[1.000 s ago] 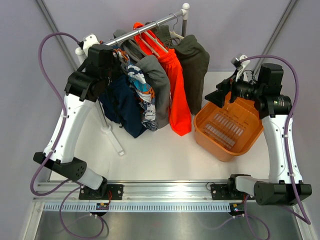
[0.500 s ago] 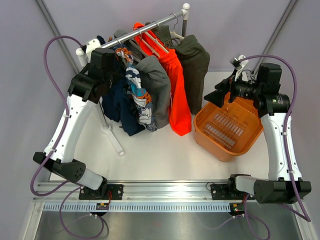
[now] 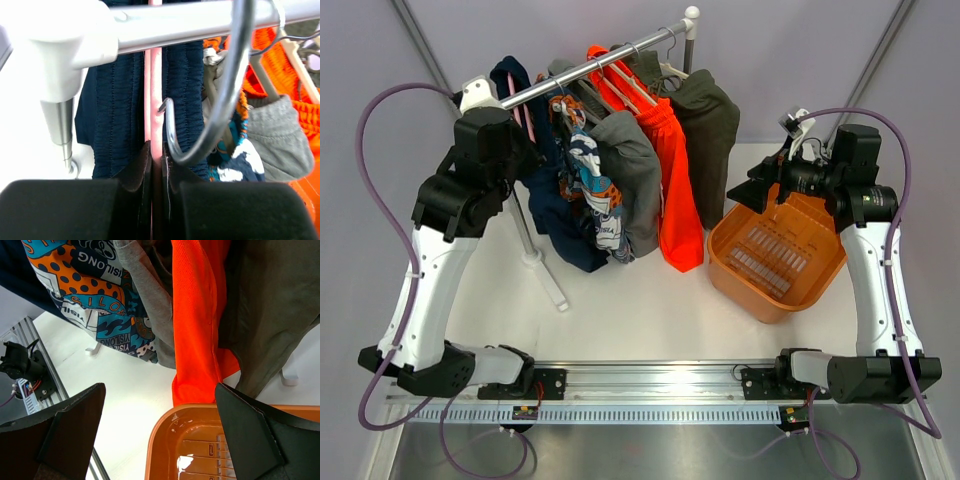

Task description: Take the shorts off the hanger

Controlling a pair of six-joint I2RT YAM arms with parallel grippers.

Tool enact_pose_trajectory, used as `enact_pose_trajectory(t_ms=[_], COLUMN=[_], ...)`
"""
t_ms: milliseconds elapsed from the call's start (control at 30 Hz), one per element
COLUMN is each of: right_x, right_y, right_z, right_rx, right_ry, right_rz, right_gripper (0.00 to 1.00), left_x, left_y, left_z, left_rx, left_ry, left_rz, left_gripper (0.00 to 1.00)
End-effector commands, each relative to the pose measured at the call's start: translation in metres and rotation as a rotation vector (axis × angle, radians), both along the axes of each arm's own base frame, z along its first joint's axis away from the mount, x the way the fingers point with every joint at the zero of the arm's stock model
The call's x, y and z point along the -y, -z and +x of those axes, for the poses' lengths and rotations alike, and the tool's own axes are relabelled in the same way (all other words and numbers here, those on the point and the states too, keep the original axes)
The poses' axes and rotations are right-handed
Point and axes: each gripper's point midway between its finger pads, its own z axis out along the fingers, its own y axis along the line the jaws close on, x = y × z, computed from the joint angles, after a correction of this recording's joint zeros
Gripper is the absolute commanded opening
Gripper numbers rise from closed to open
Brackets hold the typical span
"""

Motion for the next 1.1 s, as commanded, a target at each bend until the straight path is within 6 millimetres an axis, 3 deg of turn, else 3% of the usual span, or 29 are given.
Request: enact_pose_trajectory(t_ms=[0,133,333,367,667,800,933,967,1067], right_x=[-0.005,-0.006,-0.012,-0.02,-0.029,-0.037,-0.057,-0.07,-0.09], right_y=[-0.016,-0.016,-0.012,-0.011,-0.006,0.0,0.008,0.009,0.01], right_z=[-0.002,-0.004,-0.016,-0.021,-0.028,-0.041,-0.054,-0.062,-0.062], right_rx=[0.049,0.047,0.031,0.027,0.01,0.012,0.015,0.014,0.006], right_ry=[-0.027,-0.035,-0.12,-0.156,-0.2,-0.283,-0.375,-0.413,-0.409], right_rz=[0.015,0.013,0.017,0.018,0.013,-0.009,-0.063,-0.078,-0.129], right_gripper=[0.99,1.0,0.99,1.0,0.99,1.0,0.99,0.98,0.97], left_x=[0.002,0.005,0.012,0.012,0.013,0.01,0.012,0.012,0.012], left_y=[-0.055,-0.051,-0.026,-0.015,0.013,0.031,0.053,0.066,0.082], left_z=[-0.006,-0.015,-0.034,-0.035,-0.066,-0.082,-0.1,-0.103,-0.12], left_rx=[0.196,0.175,0.094,0.07,-0.014,-0.072,-0.112,-0.139,-0.159], left_ry=[0.045,0.081,0.148,0.15,0.216,0.259,0.325,0.332,0.379], left_rz=[-0.049,-0.056,-0.072,-0.065,-0.069,-0.024,-0.002,0.007,0.014], left_gripper=[0.0,0.0,0.0,0.0,0.0,0.0,0.0,0.0,0.0])
